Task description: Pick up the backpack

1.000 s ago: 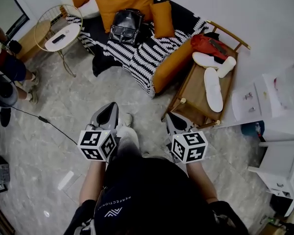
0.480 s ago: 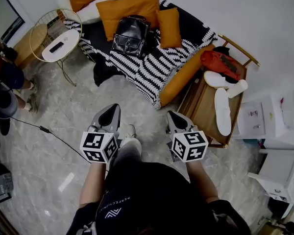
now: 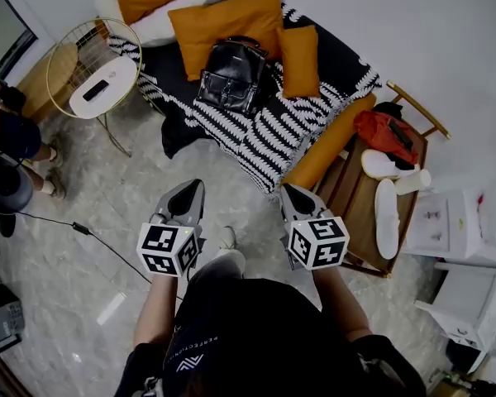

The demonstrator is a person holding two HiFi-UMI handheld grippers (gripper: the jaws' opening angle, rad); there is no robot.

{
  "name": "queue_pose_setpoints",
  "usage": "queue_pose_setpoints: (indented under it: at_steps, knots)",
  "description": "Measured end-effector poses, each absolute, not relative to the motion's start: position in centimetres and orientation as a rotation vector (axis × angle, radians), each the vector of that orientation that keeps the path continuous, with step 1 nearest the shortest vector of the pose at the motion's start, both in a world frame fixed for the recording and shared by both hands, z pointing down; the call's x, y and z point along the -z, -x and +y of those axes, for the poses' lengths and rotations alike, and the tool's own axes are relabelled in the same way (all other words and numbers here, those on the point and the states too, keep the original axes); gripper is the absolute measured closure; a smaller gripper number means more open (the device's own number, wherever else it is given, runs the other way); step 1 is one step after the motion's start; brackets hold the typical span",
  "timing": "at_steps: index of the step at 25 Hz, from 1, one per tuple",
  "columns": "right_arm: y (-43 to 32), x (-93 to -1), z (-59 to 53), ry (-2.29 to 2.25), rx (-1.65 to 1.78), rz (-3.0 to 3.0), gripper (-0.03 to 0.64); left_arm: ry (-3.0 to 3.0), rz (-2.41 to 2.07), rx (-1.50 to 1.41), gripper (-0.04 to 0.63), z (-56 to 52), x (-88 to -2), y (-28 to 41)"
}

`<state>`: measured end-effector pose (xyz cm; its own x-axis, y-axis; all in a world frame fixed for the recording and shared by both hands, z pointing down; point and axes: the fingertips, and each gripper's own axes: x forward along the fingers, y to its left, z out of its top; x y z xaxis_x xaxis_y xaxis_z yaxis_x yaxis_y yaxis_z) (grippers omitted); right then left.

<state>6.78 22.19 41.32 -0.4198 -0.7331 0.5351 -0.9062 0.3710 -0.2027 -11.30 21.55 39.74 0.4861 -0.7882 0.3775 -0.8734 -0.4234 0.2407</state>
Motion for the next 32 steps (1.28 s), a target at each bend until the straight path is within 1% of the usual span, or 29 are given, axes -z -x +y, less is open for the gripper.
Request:
queue_pose_setpoints:
  at_steps: [4,11,14,21,25,28,32]
  knots:
    - [-5.0,-41.8,19.2,-1.428,-0.676,-2.276,0.618,-2.321,-1.405,-0.306,0.583,19.1,-40.4,13.6]
    - [-2.2,-42.5,14.8,-1.427,-0.682,-2.283,0.597,-2.329,-1.405,-0.373,0.579,15.9,-41.5,17.1]
    - [-1.9,-43.1,13.8,-1.421,-0.688,-2.273,0.586,-2.321,-1.401,-0.401,0.546,15.1,-42.1,17.4]
    - [-1.8,-42.9,9.2,-1.423,-0.659,-2.278,0.552,-2.302,-1.437,-0.401,0.534,11.6,-42.6,18.3]
    - [-1.6,-43.2,4.8,-1.413,-0.651,-2.306,0.538,-2.297,-1.447,-0.407,0.517,8.1,-42.7,18.2]
    - [-1.3,-43.8,0.9,-1.405,-0.648,-2.314,0.514,-2.291,-1.460,-0.419,0.506,4.7,-43.1,18.5]
    - [-1.5,-44.6,-4.6,-1.404,-0.643,-2.288,0.495,-2.258,-1.467,-0.433,0.471,-0.4,-44.1,18.9]
